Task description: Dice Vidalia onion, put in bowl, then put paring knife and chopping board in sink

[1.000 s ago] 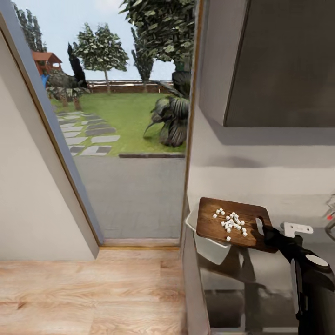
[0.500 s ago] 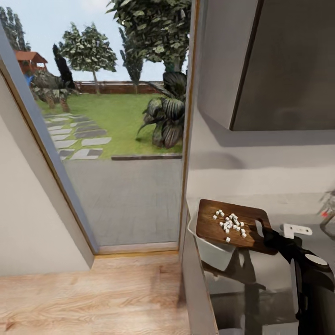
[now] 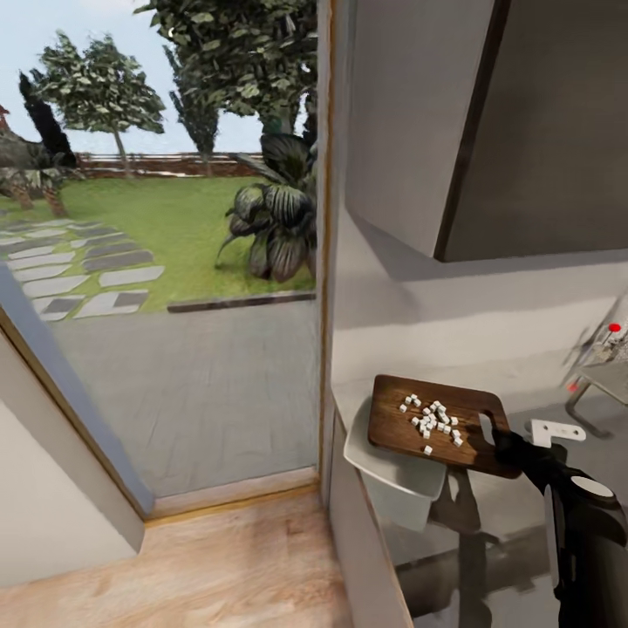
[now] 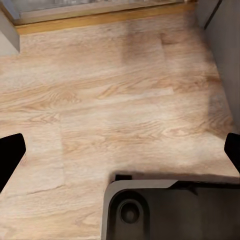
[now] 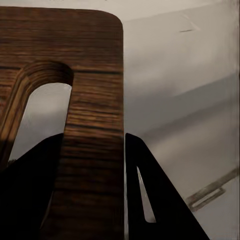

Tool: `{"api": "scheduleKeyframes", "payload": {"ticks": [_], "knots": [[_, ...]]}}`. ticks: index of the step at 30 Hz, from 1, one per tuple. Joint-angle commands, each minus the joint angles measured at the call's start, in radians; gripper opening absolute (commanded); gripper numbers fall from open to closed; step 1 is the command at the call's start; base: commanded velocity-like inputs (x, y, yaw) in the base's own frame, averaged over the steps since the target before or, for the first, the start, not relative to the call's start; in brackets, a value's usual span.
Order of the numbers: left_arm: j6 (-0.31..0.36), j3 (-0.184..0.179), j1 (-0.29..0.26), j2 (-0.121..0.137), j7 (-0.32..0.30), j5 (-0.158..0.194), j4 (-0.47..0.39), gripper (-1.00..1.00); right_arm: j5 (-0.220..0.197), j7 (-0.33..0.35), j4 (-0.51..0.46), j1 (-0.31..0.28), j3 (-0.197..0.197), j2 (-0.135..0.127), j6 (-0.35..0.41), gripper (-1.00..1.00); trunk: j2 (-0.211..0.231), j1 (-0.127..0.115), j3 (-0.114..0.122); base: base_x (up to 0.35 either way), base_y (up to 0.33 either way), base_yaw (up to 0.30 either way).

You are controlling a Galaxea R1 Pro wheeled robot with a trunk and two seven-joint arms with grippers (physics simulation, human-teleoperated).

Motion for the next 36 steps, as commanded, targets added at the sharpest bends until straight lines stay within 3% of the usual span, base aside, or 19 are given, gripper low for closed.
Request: {"api": "scheduleKeyframes", "payload": {"ticks": [1,27,36], "knots": [[-0.002,-0.007,0.000,0.002,0.004,0.010,-0.001,1.00,0.014,0.009,-0.002,-0.001,-0.002,0.001,0.004,-1.00,-0.002,0.001,-0.002,0.245,0.238,-0.292],[-0.002,-0.008,0.000,0.002,0.004,0.010,-0.001,1.00,0.025,0.007,-0.002,-0.001,-0.002,0.003,0.004,-1.00,-0.002,0.001,0.012,0.123,0.288,-0.290],[-0.001,-0.007,0.000,-0.010,0.003,0.010,0.010,1.00,0.038,0.011,0.010,-0.002,-0.013,0.015,-0.007,-1.00,-0.002,0.001,0.013,0.025,0.067,-0.039]]}}
